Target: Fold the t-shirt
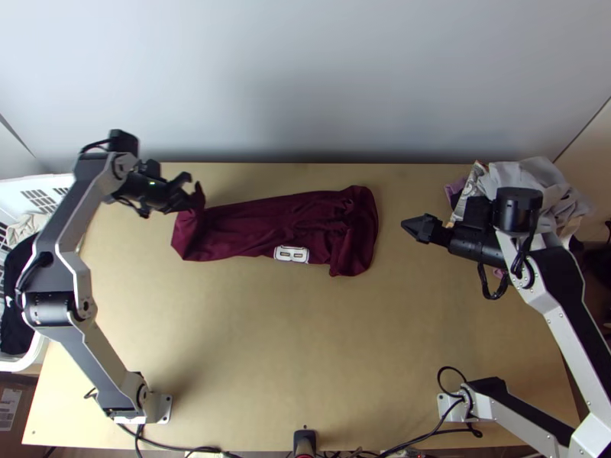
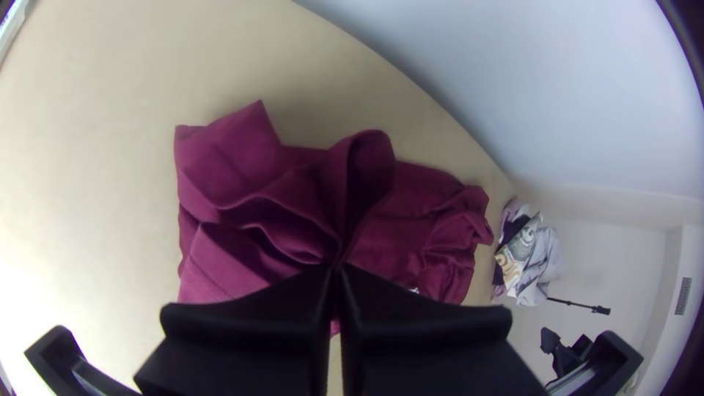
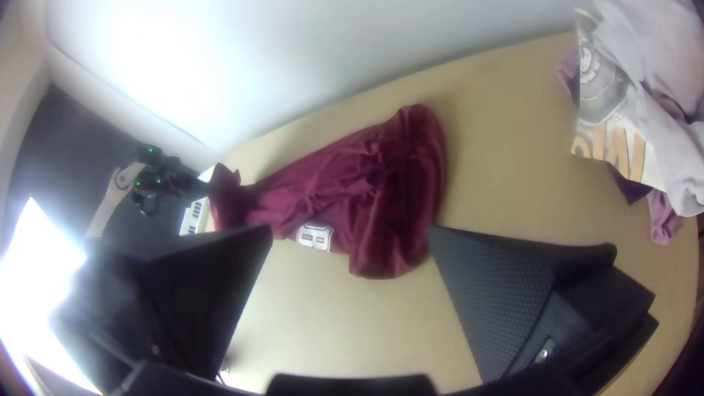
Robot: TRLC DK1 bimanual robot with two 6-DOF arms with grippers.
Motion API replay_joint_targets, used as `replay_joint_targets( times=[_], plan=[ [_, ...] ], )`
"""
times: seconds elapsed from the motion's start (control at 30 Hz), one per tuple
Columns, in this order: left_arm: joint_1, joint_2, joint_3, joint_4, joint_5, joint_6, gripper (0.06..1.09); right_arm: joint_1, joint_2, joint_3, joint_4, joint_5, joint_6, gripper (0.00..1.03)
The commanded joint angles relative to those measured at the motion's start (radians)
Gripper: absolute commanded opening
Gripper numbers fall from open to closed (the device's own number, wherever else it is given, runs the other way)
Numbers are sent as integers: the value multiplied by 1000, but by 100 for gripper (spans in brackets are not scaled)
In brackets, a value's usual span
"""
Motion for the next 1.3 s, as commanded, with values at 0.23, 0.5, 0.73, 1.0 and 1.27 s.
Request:
replay_joint_targets(
  times=[0.23,0.5,0.73,1.0,1.27],
  plan=[
    [-274,44,60,69,-78,-134,9,-1,-84,-111,29,0,5,99],
    [-392,110,164,118,-102,-223,9,-1,-131,-170,53,0,15,99],
    [-496,173,265,166,-113,-295,9,-4,-169,-211,58,0,15,99],
    [-602,270,420,206,-127,-352,9,-16,-217,-271,73,0,19,99],
    [-677,331,477,364,-144,-427,9,-33,-278,-347,81,-1,28,99]
  ],
)
